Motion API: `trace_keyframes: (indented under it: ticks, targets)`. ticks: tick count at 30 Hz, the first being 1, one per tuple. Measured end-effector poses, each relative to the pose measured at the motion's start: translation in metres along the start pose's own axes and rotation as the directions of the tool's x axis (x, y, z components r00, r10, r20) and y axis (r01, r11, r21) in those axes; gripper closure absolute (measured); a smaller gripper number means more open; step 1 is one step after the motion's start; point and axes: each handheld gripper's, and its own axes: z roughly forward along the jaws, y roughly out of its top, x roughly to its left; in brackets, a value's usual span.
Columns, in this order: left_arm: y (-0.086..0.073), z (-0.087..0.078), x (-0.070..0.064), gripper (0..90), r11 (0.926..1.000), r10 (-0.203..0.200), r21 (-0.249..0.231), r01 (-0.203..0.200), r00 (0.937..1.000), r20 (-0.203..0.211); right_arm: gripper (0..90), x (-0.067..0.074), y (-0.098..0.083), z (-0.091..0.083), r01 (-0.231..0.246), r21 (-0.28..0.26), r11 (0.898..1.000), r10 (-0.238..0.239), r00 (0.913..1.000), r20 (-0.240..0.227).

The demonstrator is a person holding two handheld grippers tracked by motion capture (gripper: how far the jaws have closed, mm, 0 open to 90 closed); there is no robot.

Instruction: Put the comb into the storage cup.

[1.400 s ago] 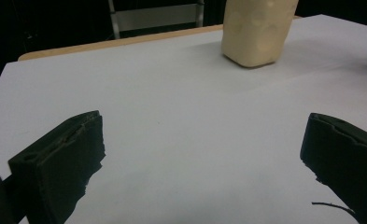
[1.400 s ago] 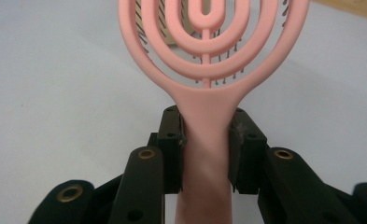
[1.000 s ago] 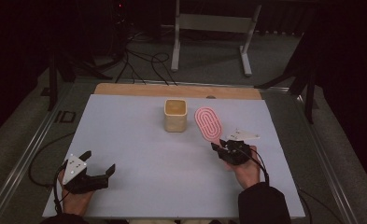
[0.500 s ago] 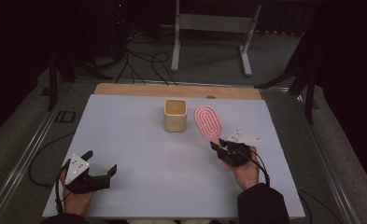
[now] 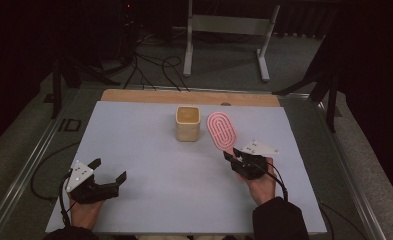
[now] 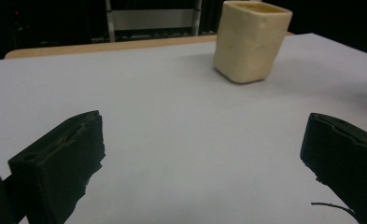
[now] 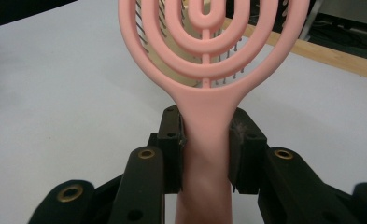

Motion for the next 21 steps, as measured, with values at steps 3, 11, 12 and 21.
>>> trace_keyframes:
  ticks: [3, 11, 12, 21]
  targets:
    - [0.006, 0.002, -0.003, 0.4, 1.0, 0.0, 0.008, 0.0, 0.9998, 0.018, 69.9, 0.0, 0.0, 0.0, -0.002, -0.008, 1.0, 0.002, 1.0, 0.003]
    - [0.022, 0.013, -0.011, 0.4, 0.9996, 0.018, 0.02, -0.019, 0.9987, 0.047, 69.9, 0.0, 0.002, -0.002, -0.004, -0.022, 1.0, 0.004, 1.0, 0.003]
    - [0.024, 0.015, -0.013, 0.4, 0.9995, 0.021, 0.021, -0.023, 0.9985, 0.051, 69.9, 0.0, 0.002, -0.002, -0.005, -0.024, 1.0, 0.005, 1.0, 0.003]
    - [0.039, 0.028, -0.023, 0.4, 0.9986, 0.048, 0.015, -0.05, 0.9956, 0.08, 69.9, -0.001, 0.003, -0.005, -0.013, -0.033, 0.999, 0.013, 0.9999, 0.003]
